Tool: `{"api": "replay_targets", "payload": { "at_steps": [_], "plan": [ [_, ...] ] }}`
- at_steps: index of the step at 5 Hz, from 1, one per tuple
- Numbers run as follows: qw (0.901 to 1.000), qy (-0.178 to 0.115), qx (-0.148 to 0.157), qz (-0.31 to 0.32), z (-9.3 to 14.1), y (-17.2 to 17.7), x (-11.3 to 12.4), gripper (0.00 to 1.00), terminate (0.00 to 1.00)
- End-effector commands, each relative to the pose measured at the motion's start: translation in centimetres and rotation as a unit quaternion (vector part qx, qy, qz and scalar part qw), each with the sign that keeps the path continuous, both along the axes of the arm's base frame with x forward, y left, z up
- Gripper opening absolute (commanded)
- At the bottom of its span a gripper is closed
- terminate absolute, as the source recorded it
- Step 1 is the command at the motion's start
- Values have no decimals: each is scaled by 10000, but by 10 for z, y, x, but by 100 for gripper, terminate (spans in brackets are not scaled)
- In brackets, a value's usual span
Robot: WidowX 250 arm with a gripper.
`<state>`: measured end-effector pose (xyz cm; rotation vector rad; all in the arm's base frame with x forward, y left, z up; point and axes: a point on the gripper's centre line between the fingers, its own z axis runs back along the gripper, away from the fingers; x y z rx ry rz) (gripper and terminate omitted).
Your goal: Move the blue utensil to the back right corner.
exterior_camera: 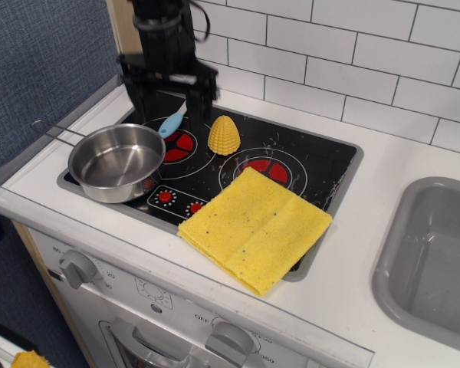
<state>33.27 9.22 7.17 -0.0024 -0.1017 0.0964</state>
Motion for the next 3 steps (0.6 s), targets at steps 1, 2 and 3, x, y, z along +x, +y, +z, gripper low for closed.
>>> {"api": "replay_targets", "payload": {
  "at_steps": [1,2,3],
  "plan": [
    [9984,-262,138,484,6,44,40,100,0],
    [9989,-67,198,427,-10,42,46,100,0],
    [9985,-32,295,469,-19,38,44,100,0]
  ]
}}
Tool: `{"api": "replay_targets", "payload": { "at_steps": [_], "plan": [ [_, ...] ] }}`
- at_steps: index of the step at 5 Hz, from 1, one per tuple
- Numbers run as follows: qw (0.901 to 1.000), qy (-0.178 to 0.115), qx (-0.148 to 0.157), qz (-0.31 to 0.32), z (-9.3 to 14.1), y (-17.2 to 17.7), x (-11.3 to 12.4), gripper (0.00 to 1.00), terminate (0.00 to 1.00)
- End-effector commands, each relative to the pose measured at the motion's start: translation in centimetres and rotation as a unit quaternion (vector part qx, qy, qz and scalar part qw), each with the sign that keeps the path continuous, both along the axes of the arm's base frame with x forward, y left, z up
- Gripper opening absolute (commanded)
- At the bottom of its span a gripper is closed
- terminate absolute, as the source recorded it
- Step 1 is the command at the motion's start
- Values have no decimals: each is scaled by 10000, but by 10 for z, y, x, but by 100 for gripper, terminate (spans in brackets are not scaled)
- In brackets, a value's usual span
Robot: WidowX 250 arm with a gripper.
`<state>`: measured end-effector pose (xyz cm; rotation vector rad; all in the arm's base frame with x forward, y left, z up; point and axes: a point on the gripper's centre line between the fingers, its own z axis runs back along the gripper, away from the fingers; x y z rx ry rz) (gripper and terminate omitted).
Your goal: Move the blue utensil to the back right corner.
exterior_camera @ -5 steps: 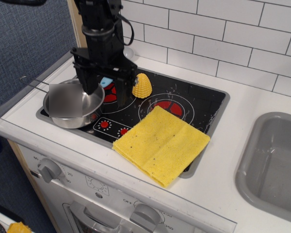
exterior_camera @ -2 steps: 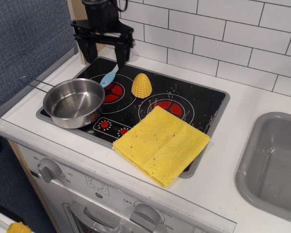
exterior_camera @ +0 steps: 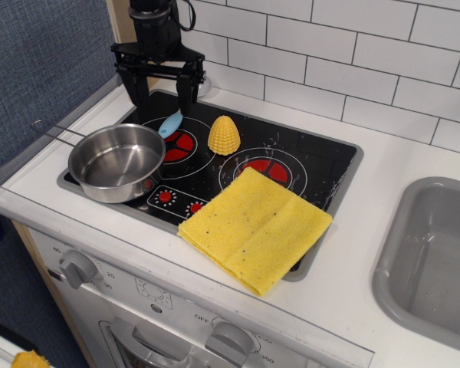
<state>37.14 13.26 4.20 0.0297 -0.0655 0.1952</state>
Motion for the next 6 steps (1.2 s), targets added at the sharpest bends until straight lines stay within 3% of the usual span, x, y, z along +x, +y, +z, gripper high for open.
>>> {"api": "replay_targets", "payload": {
  "at_steps": [1,5,6],
  "plan": [
    [9996,-89,260,-11,-4,-7,5,100,0],
    [9996,96,239,72,-26,-8,2,100,0],
    [9998,106,192,21,-28,-11,-2,0,0]
  ]
}}
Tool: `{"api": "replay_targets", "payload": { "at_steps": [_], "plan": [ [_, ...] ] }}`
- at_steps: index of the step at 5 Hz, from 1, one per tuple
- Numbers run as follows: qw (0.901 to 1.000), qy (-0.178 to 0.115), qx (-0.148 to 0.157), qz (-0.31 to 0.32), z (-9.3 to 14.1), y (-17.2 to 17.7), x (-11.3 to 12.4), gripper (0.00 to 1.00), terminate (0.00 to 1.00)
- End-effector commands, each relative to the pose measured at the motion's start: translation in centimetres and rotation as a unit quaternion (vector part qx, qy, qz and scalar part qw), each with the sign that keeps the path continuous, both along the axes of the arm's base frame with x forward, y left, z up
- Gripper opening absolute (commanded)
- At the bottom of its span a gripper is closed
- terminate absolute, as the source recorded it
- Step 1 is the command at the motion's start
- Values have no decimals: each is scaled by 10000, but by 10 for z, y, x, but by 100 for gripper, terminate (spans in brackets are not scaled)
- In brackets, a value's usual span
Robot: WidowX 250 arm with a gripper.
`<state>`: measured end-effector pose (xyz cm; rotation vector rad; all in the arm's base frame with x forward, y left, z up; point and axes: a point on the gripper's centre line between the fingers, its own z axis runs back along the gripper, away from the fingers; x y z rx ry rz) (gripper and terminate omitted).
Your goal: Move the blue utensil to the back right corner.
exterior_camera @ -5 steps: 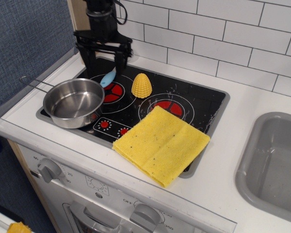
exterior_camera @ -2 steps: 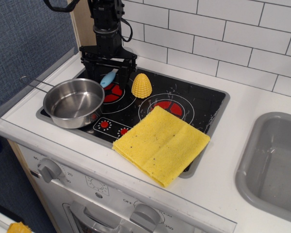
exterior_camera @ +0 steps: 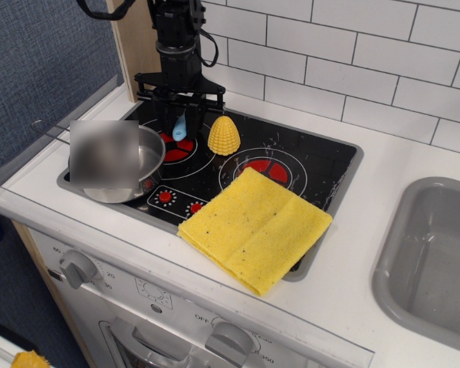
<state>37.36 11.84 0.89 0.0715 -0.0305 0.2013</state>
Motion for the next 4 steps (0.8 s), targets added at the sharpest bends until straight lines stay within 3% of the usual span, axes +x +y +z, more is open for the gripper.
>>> {"api": "replay_targets", "payload": {
  "at_steps": [1,2,3,4],
  "plan": [
    [9996,-266,8,-3,21,8,-3,0,0],
    [9962,-767,373,163,69,18,1,0,0],
    [9930,-1143,308,53,95,8,10,0,0],
    [9920,-1208,57,-372,99,-29,14,0,0]
  ]
}}
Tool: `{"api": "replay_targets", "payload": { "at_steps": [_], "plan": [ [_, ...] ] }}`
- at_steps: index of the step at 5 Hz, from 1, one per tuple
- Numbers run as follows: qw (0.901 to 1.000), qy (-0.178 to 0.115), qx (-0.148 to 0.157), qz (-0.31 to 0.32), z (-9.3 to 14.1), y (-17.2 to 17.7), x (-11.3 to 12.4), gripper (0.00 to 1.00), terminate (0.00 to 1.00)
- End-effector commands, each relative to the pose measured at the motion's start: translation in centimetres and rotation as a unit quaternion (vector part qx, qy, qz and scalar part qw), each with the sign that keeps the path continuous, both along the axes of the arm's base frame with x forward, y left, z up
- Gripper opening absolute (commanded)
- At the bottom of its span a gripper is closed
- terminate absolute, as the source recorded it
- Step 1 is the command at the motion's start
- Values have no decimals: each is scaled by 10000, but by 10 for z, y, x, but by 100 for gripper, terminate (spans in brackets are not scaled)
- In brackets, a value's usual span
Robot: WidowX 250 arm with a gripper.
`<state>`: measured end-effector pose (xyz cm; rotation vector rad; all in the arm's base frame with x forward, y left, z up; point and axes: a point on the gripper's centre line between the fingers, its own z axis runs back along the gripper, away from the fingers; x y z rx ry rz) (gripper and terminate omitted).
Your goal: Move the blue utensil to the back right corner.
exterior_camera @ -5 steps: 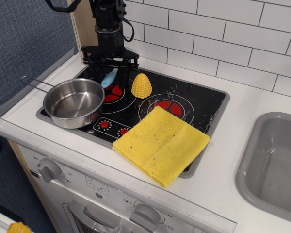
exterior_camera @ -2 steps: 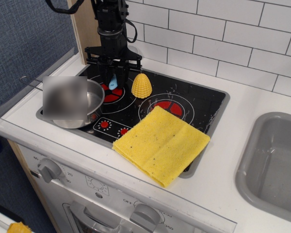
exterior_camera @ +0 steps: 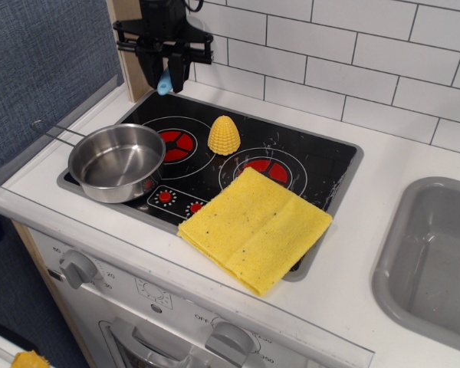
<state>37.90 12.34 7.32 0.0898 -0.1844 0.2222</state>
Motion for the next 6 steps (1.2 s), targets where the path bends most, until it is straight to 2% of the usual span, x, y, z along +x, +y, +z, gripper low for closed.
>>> {"api": "replay_targets", "payload": {
  "at_steps": [1,2,3,5,6],
  "plan": [
    [9937,-337,-275,-1032,31,-83,2,0,0],
    [9886,-239,-316,-1450,25,-131,-14,0,0],
    [9890,-63,-300,-1445,15,-156,-30,0,0],
    [9936,380,-413,-983,-25,-160,-22,0,0],
    [9918,527,-344,-1112,-39,-164,-20,0,0]
  ]
}}
